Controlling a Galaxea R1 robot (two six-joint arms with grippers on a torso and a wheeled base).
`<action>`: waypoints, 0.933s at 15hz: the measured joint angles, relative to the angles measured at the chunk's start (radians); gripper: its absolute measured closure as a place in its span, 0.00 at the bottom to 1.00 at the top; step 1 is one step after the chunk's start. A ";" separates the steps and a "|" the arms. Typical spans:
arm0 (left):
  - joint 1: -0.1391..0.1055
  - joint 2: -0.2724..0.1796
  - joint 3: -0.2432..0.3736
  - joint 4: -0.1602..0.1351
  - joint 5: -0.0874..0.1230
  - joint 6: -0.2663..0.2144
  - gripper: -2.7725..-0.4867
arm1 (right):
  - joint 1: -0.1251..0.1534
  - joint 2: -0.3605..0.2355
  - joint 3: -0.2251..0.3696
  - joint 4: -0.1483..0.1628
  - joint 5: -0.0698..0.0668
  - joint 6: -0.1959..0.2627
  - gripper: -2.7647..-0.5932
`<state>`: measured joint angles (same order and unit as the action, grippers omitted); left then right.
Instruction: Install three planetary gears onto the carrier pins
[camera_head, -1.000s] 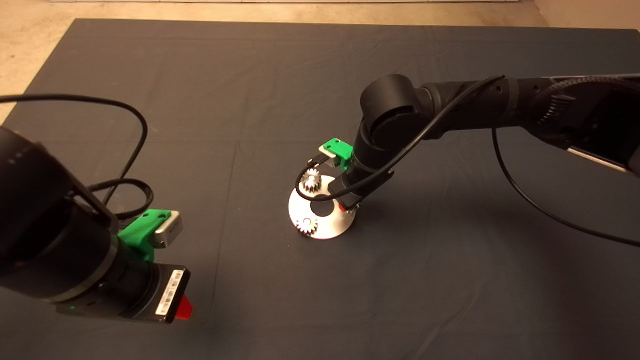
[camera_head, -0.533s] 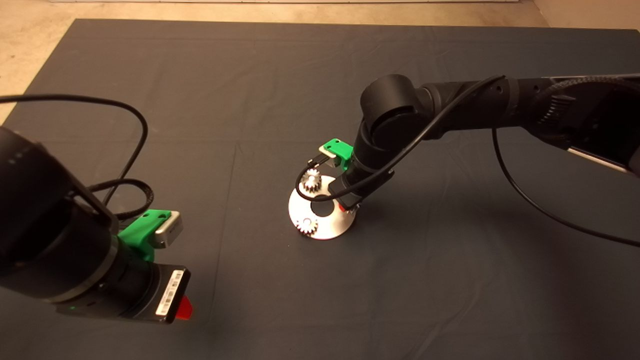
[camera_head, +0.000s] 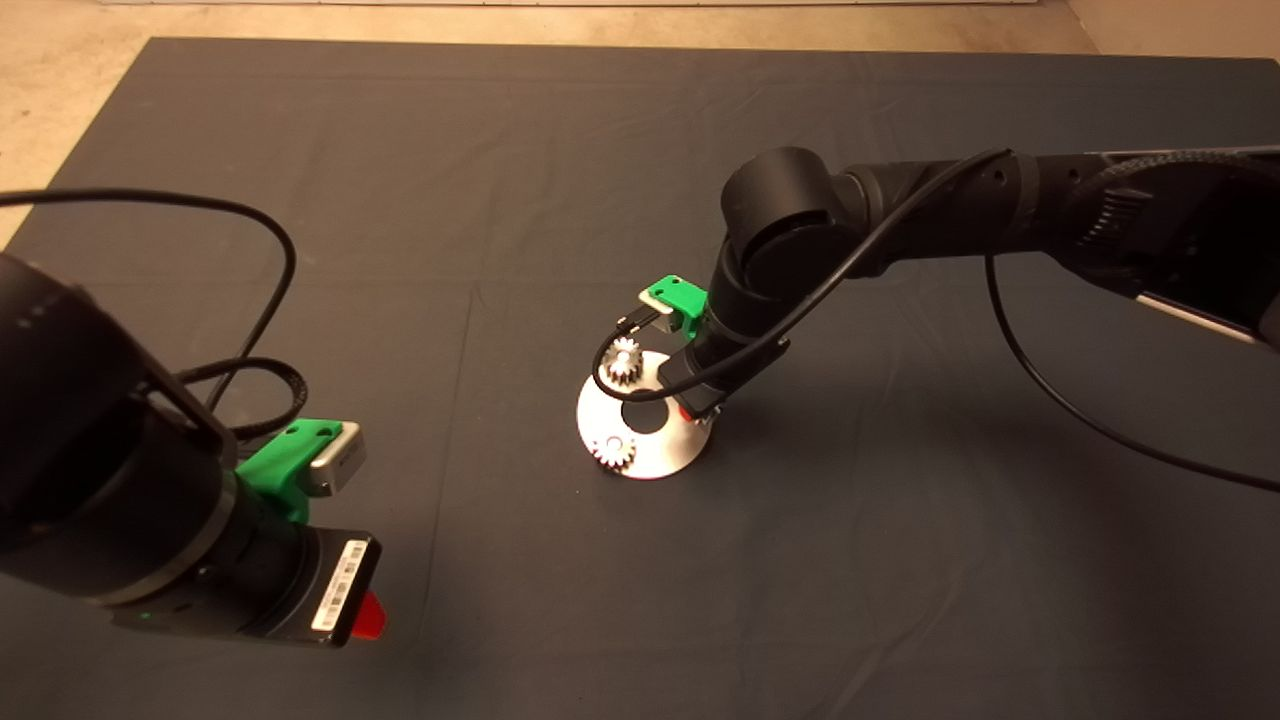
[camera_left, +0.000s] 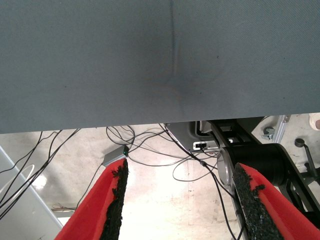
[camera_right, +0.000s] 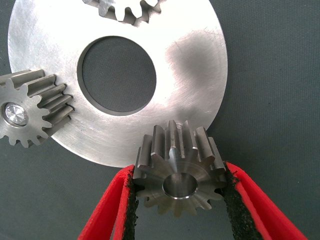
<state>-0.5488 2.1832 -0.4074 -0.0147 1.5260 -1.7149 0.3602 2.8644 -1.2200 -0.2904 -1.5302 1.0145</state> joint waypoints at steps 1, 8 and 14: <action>0.000 0.000 0.000 0.000 0.000 0.000 0.58 | 0.001 0.000 0.000 0.000 0.000 0.000 0.78; 0.000 0.000 0.000 0.000 0.000 0.000 0.58 | 0.000 0.000 0.000 0.000 0.000 0.000 0.78; 0.000 0.000 0.000 0.000 0.000 0.000 0.58 | -0.003 0.000 0.000 0.000 0.000 0.000 0.78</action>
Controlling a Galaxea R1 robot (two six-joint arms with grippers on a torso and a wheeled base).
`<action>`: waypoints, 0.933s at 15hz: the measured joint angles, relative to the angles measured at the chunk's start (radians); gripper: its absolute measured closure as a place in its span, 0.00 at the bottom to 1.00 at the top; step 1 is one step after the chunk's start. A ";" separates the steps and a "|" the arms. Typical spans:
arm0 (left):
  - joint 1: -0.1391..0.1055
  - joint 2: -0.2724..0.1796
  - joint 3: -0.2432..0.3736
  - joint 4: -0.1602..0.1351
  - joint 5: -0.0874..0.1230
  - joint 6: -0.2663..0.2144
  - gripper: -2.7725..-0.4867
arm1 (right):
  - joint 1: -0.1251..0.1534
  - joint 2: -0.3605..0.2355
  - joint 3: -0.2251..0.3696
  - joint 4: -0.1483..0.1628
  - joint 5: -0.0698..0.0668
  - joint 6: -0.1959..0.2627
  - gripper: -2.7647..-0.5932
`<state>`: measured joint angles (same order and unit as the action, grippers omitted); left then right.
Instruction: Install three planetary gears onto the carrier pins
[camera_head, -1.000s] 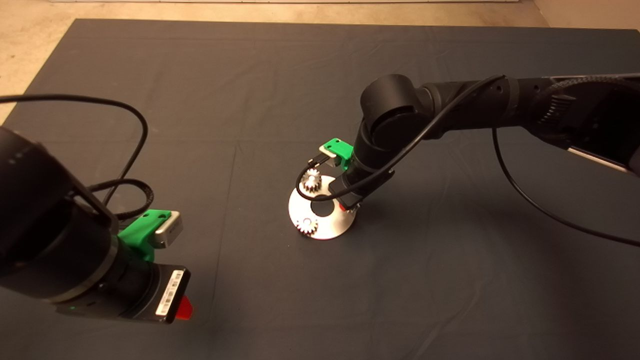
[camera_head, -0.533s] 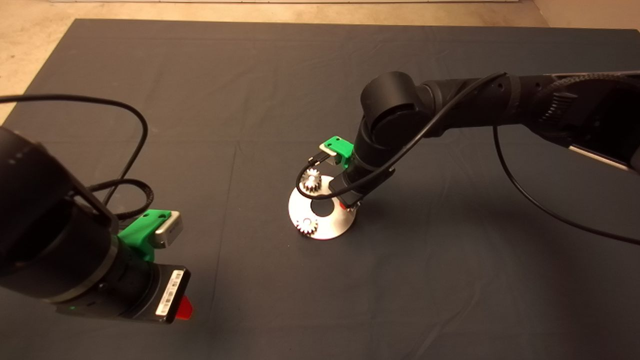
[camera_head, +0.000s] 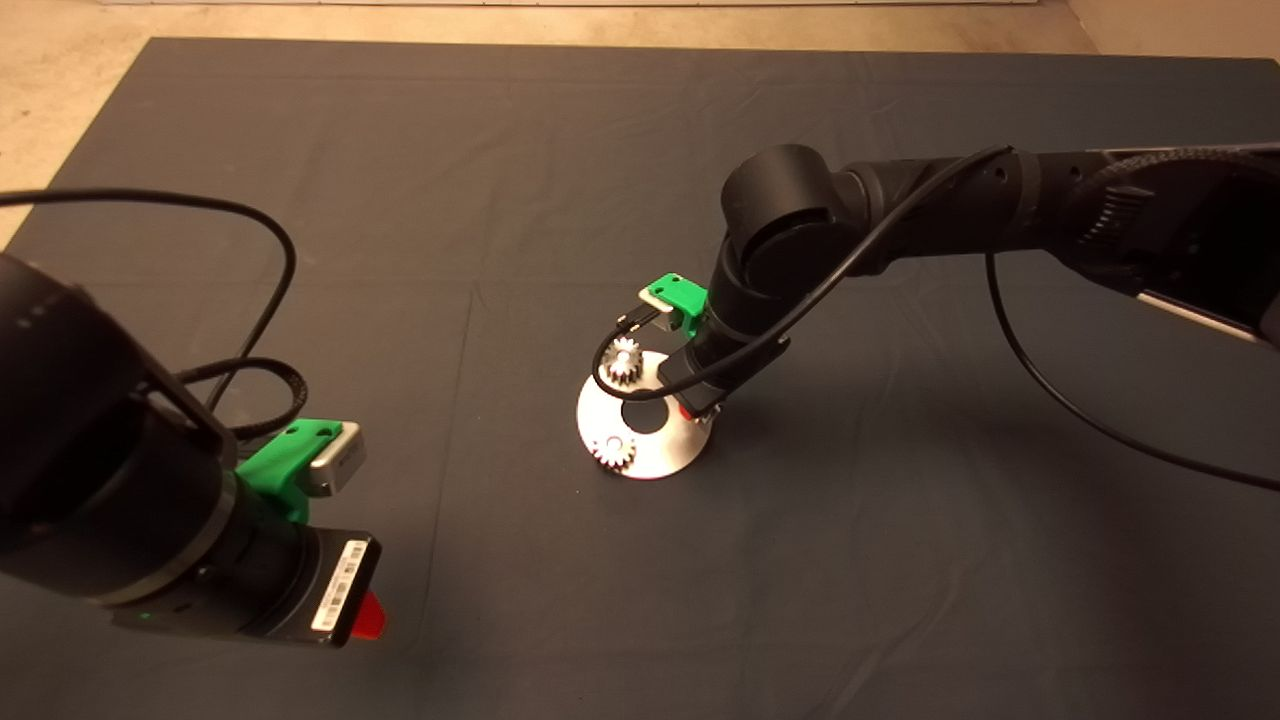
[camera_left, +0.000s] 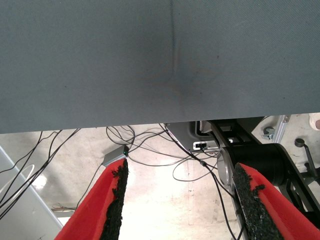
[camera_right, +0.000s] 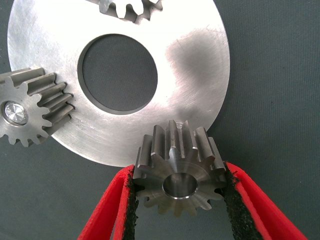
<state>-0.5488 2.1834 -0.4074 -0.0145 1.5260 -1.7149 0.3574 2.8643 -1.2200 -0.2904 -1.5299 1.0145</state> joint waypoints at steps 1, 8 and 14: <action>0.000 0.000 0.000 0.000 0.000 0.000 0.58 | 0.000 0.000 0.000 -0.001 0.000 0.000 0.78; 0.000 0.000 0.000 0.000 0.000 0.000 0.58 | 0.000 0.000 0.000 -0.009 0.000 0.000 0.78; 0.000 0.000 0.009 0.000 0.000 0.000 0.58 | -0.006 0.000 0.000 -0.025 -0.001 -0.001 0.78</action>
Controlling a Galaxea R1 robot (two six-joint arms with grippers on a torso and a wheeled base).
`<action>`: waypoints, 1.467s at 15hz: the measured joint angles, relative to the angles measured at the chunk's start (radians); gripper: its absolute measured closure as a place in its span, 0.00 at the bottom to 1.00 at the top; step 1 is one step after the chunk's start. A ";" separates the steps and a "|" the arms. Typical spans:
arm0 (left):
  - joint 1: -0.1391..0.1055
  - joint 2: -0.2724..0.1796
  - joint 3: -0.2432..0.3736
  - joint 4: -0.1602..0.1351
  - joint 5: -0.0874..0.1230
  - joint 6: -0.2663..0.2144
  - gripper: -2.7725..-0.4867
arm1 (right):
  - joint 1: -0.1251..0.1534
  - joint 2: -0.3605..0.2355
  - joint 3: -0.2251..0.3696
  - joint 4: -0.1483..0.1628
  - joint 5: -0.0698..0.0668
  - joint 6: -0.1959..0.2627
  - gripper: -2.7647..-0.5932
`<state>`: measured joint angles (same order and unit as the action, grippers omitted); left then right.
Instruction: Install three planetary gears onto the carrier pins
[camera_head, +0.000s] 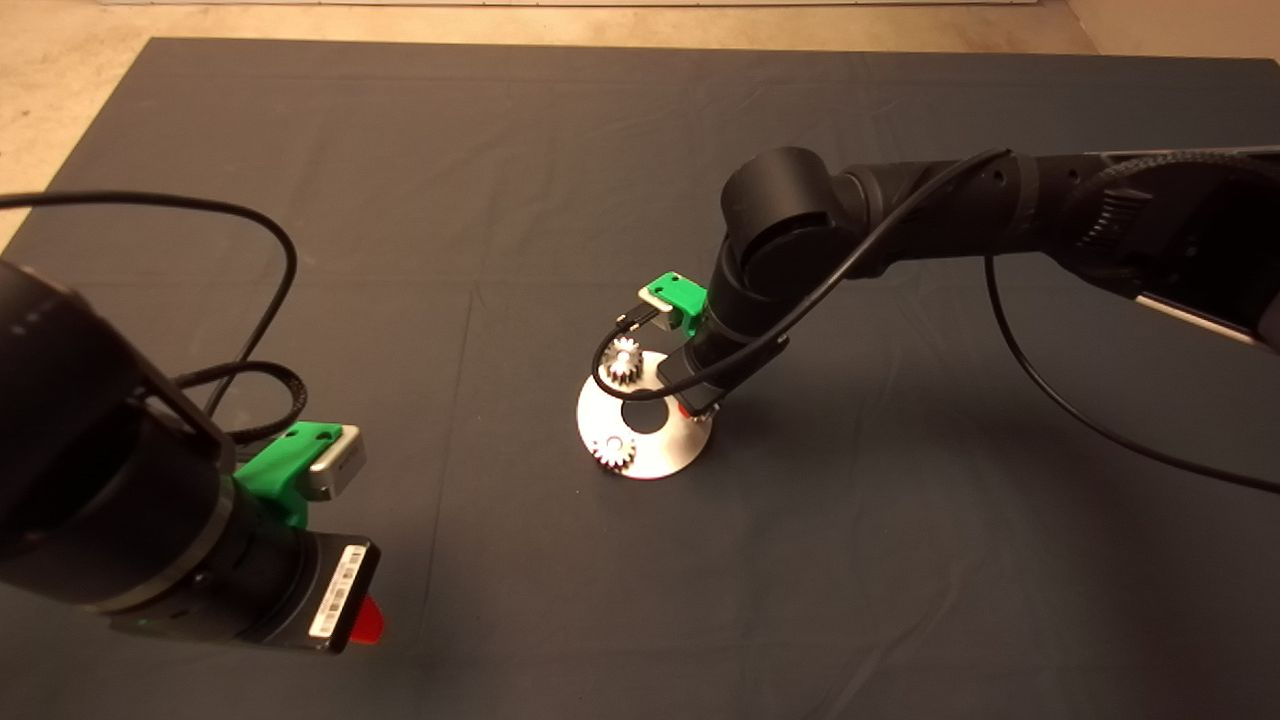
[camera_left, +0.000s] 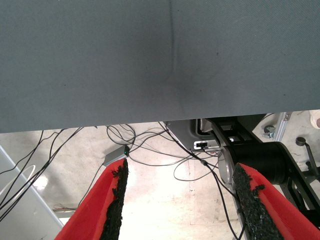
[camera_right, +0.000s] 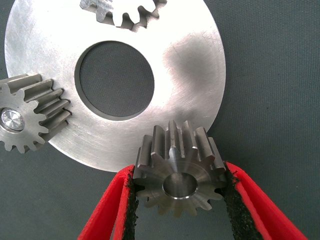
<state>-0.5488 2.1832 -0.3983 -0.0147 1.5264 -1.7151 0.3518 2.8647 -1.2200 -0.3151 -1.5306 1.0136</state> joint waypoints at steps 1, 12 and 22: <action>0.000 0.000 0.000 0.000 0.000 0.000 0.58 | 0.000 0.000 0.000 -0.002 0.000 0.000 0.78; 0.000 0.000 0.000 0.000 0.000 0.000 0.58 | -0.009 0.022 0.003 -0.024 -0.026 0.000 0.78; 0.000 0.000 0.000 0.000 -0.001 0.000 0.58 | -0.018 -0.037 0.051 -0.025 0.016 0.001 0.78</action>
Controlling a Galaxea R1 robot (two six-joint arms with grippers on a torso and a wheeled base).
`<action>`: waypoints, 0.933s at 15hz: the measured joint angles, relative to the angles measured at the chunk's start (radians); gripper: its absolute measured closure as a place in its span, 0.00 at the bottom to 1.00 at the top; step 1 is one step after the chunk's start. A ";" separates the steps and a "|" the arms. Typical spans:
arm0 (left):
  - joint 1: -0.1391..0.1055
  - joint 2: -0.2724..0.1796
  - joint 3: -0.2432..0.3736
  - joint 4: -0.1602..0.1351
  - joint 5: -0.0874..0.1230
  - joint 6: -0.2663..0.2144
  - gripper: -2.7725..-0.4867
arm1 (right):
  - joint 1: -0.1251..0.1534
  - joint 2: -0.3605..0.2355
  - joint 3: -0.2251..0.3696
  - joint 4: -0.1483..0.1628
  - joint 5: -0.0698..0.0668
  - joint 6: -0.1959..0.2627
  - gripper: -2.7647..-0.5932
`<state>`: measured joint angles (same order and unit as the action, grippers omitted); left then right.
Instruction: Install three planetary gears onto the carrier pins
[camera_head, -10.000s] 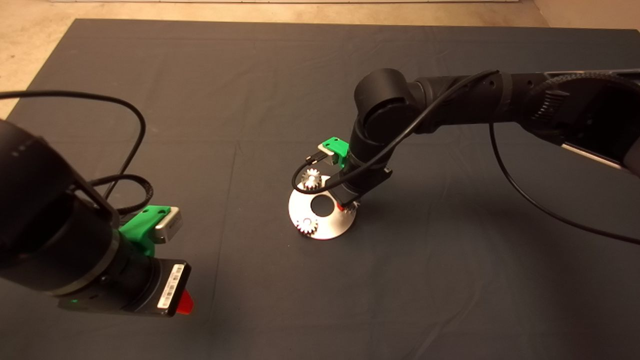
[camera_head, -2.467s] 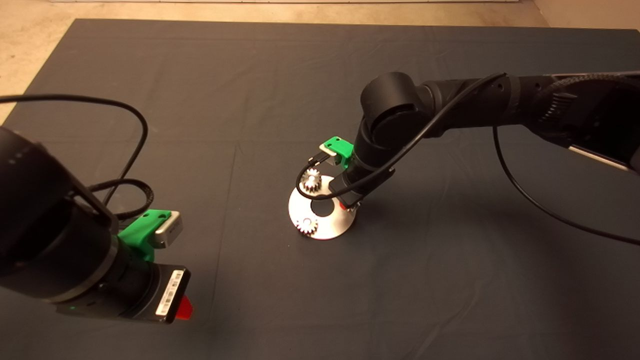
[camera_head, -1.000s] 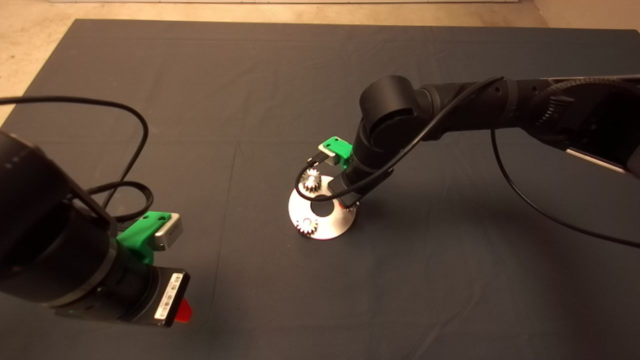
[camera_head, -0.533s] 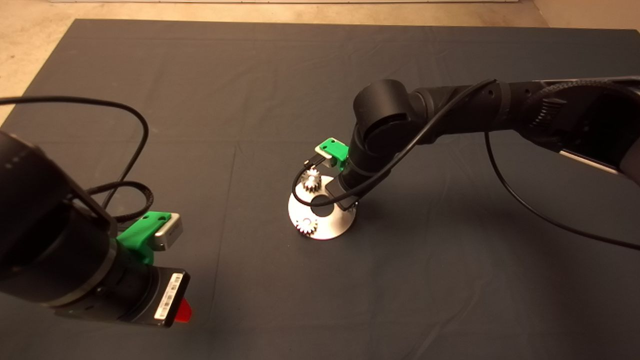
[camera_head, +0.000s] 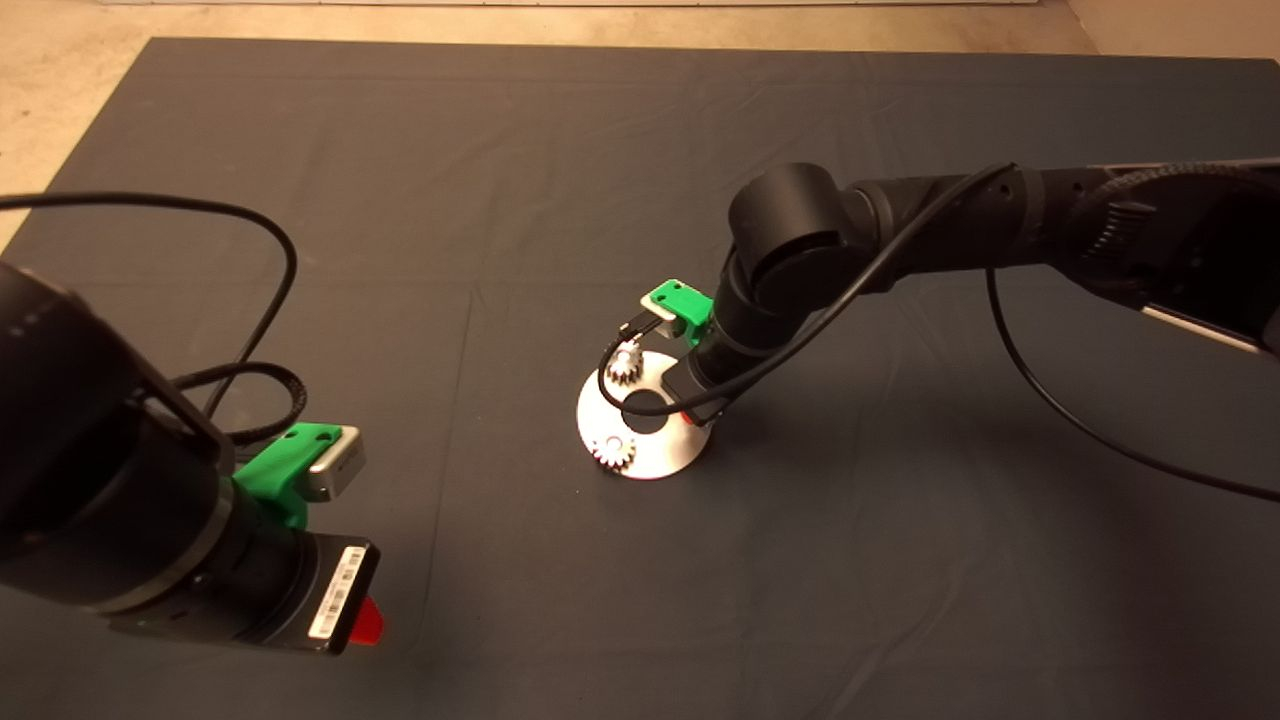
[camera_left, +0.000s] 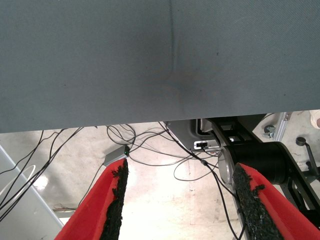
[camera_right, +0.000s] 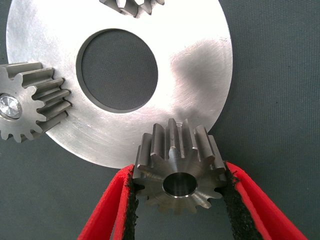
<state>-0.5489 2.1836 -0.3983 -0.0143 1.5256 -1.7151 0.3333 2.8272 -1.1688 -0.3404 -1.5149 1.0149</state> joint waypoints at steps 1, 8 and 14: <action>0.000 0.000 0.000 0.000 0.000 0.000 0.58 | -0.002 -0.004 0.006 0.000 0.000 0.000 0.78; 0.000 0.000 0.000 0.000 0.000 0.000 0.58 | -0.002 -0.006 0.022 0.000 -0.005 0.000 0.78; 0.000 0.000 0.000 0.000 0.000 0.000 0.58 | -0.004 0.016 -0.009 0.000 -0.019 0.000 0.78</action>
<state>-0.5489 2.1832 -0.3983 -0.0143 1.5260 -1.7151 0.3294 2.8436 -1.1777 -0.3404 -1.5340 1.0149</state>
